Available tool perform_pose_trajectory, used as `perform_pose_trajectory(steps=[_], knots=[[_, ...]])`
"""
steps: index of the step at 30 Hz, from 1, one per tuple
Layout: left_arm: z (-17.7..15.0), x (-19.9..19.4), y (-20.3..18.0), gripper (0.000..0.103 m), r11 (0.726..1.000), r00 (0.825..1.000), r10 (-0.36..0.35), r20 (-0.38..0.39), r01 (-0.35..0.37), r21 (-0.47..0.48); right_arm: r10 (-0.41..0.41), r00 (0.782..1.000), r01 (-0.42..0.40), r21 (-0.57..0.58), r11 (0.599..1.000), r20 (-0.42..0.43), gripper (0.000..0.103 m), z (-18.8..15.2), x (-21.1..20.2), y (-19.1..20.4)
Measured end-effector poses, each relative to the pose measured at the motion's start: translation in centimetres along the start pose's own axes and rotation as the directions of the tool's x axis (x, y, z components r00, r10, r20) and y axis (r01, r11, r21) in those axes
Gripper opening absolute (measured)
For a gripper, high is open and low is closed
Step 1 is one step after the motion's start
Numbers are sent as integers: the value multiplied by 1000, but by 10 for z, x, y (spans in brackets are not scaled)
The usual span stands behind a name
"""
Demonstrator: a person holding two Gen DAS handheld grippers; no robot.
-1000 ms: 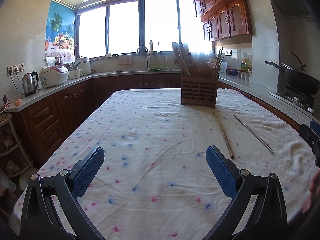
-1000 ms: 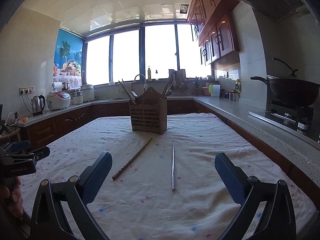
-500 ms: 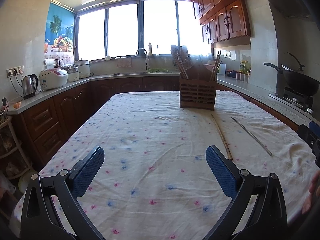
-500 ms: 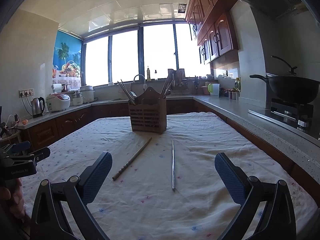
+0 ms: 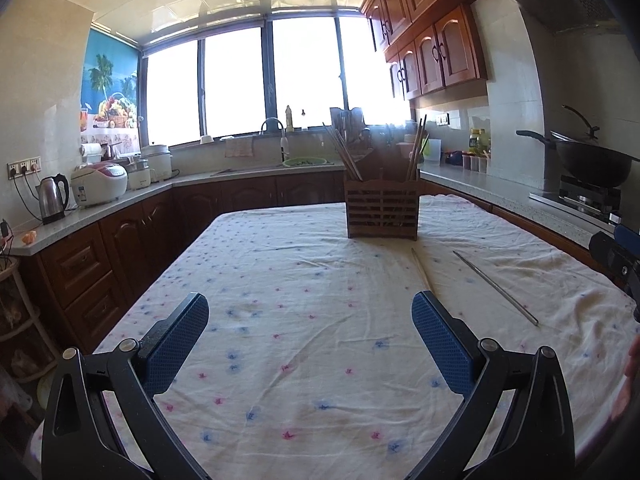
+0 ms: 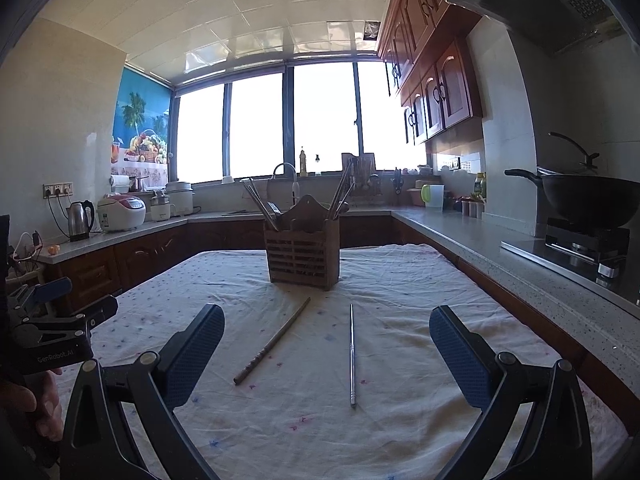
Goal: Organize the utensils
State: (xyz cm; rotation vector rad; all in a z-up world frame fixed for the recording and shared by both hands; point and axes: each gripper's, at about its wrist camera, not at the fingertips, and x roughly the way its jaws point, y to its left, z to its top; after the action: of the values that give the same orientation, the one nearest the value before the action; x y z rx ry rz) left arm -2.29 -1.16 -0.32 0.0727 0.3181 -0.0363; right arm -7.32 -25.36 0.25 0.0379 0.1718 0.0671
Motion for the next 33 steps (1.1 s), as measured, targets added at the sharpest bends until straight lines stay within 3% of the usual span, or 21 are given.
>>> perform_pose_trajectory(steps=[4, 18, 33], knots=[[-5, 12, -6, 103, 999, 997, 19, -69, -16, 41, 8, 1000, -8, 15, 1000, -14, 103, -1, 4, -1], [-7, 25, -3, 103, 994, 986, 111, -125, -108, 29, 2, 998, 0, 33, 999, -69, 103, -9, 14, -5], [-8, 22, 3, 103, 995, 989, 98, -107, -97, 12, 6, 997, -4, 25, 1000, -80, 103, -11, 18, -1]])
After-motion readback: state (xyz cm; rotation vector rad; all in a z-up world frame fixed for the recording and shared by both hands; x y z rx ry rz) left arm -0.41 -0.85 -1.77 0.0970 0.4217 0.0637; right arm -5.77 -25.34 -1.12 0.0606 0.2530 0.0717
